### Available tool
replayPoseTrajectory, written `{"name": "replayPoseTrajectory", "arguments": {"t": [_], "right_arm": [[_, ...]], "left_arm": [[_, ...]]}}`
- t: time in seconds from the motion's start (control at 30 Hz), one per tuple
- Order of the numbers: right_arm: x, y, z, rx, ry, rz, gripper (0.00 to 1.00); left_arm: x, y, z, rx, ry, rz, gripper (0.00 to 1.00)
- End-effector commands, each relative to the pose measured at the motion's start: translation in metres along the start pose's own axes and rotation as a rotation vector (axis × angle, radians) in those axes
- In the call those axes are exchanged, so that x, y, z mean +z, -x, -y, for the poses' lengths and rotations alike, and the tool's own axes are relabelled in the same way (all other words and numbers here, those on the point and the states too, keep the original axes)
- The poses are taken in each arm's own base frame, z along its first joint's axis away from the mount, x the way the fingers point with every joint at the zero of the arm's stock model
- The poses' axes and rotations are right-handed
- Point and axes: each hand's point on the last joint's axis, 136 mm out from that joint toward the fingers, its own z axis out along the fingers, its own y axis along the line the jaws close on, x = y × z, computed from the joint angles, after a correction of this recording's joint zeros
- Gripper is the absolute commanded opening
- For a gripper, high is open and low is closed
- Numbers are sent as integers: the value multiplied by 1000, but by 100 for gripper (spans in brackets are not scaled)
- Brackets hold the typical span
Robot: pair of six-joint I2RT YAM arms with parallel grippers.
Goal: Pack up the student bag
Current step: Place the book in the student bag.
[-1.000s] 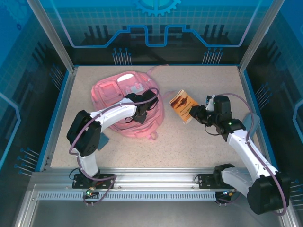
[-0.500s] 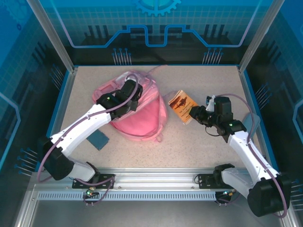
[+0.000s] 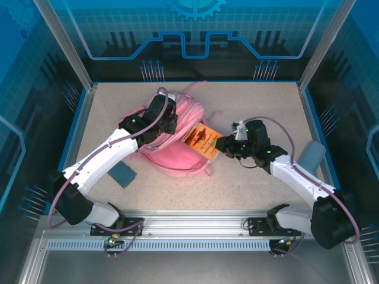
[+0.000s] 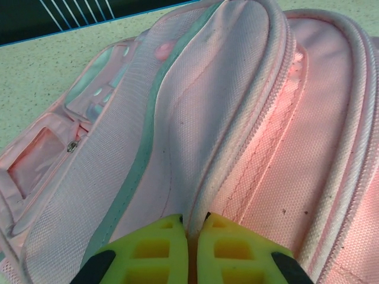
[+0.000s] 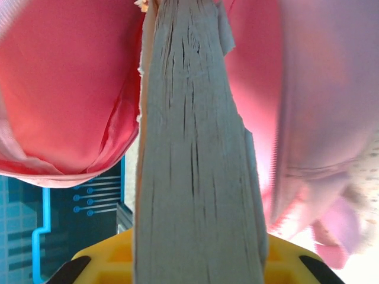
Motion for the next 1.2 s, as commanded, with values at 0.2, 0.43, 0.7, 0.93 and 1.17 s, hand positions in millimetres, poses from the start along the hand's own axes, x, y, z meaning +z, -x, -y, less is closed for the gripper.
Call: {"name": "replayPoseTrajectory", "arguments": {"t": [0.2, 0.43, 0.7, 0.93, 1.17], "right_arm": [[61, 27, -67, -27, 167, -2, 16], [99, 44, -54, 36, 86, 55, 16], [155, 61, -26, 138, 7, 91, 16], [202, 66, -26, 165, 9, 33, 18], [233, 61, -33, 180, 69, -15, 26]], "left_arm": [[-29, 58, 13, -129, -102, 204, 6], [-32, 62, 11, -145, -103, 213, 6], [-32, 60, 9, -172, -105, 208, 6], [-33, 58, 7, -177, -107, 198, 6], [-29, 54, 3, -186, -104, 178, 7]]}}
